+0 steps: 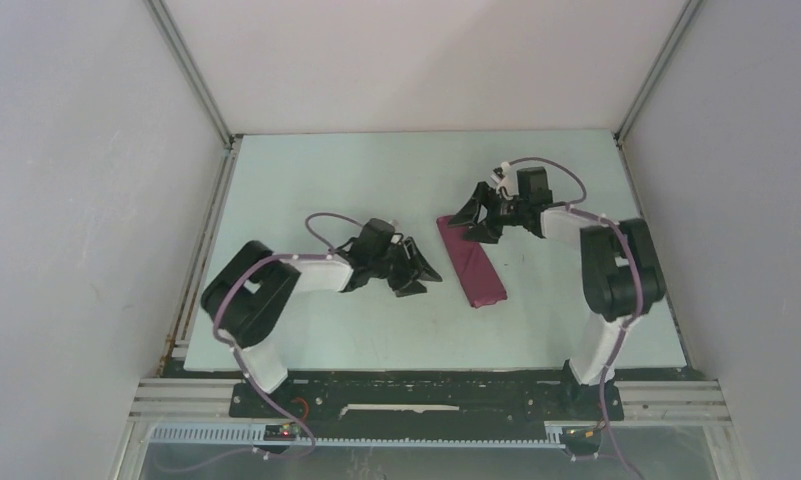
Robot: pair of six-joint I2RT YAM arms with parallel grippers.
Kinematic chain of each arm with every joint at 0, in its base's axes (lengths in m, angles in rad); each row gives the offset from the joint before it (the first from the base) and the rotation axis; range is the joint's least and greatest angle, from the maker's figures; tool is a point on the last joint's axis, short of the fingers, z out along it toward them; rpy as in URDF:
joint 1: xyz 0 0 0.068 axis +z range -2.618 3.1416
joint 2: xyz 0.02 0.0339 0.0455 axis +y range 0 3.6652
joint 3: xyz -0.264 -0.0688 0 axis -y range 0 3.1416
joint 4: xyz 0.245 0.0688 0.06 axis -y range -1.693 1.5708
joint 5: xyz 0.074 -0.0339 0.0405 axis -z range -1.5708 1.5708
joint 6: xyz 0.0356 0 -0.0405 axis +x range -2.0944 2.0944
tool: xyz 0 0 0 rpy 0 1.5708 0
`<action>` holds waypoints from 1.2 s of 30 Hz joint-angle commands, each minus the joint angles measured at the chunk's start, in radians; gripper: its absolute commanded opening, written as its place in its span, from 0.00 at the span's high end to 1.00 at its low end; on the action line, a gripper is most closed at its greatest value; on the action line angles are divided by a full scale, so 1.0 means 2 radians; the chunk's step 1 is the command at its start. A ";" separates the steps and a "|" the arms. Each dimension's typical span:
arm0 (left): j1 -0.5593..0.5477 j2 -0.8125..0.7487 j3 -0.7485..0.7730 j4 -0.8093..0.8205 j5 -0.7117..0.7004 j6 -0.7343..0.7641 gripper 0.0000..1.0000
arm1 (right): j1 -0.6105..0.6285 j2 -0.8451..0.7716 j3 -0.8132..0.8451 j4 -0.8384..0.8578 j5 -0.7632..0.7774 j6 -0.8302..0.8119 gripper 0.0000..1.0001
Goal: Fold the napkin into a case and place the utensils inside
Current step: Move the smaller rectangle folded napkin to the corner of the board.
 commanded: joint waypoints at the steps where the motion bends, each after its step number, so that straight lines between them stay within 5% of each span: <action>1: 0.016 -0.082 -0.037 -0.003 -0.020 0.027 0.38 | 0.019 0.077 0.050 0.134 -0.088 0.069 0.16; 8: 0.028 -0.156 -0.056 -0.035 -0.018 0.043 0.34 | 0.030 0.188 0.133 0.159 -0.093 0.095 0.14; 15: 0.028 -0.219 -0.040 -0.104 -0.036 0.077 0.32 | 0.034 0.268 0.251 0.051 -0.076 0.050 0.11; 22: 0.028 -0.249 -0.026 -0.132 -0.033 0.100 0.31 | 0.041 0.163 0.243 -0.056 -0.071 -0.005 0.10; 28: 0.029 -0.273 0.004 -0.169 -0.033 0.137 0.30 | 0.043 0.021 0.103 -0.086 -0.063 -0.038 0.09; 36: 0.032 -0.338 0.042 -0.233 -0.039 0.194 0.27 | 0.048 -0.063 -0.135 0.064 -0.081 -0.052 0.08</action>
